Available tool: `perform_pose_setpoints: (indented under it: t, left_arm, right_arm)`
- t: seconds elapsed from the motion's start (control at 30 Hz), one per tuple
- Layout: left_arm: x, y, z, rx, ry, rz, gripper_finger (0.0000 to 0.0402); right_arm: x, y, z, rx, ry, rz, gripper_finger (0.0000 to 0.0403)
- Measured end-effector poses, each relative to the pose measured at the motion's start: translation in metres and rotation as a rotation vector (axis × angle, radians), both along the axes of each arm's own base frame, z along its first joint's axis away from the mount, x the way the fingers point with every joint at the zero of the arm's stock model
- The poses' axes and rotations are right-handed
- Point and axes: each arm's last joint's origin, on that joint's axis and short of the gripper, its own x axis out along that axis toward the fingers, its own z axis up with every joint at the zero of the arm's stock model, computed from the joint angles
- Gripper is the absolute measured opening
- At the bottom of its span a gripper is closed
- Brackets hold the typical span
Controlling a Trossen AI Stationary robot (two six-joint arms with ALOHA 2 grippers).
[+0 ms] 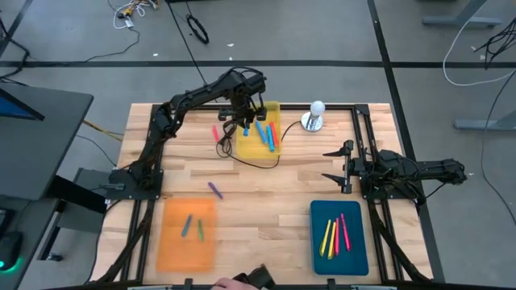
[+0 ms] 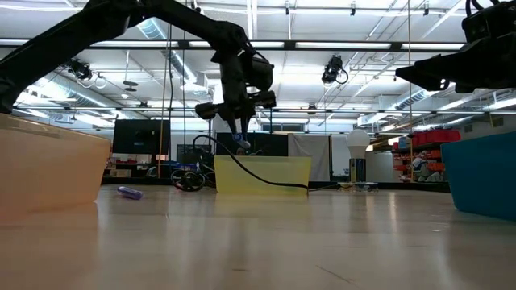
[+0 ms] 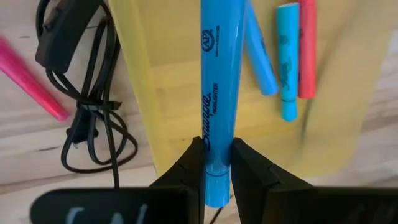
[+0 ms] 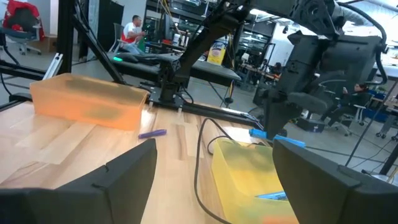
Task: Pick & Place Markers
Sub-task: Put the blue highlighter into the yellow bin
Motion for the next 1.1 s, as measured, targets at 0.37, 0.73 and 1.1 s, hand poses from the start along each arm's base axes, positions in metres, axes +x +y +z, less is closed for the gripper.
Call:
perform_pose_setpoints:
  t: [0.37, 0.73, 1.1]
  left_arm:
    - [0.012, 0.005, -0.031, -0.028, 0.027, 0.007, 0.0053]
    - [0.019, 0.009, -0.062, -0.096, 0.048, 0.005, 0.0053]
    - [0.015, 0.013, -0.079, -0.157, 0.054, 0.029, 0.0053]
  right_arm:
    - [0.000, 0.000, 0.000, 0.000, 0.000, 0.000, 0.0323]
    - [0.000, 0.000, 0.000, 0.000, 0.000, 0.000, 0.0323]
    - [0.000, 0.000, 0.000, -0.055, 0.004, -0.018, 0.0323]
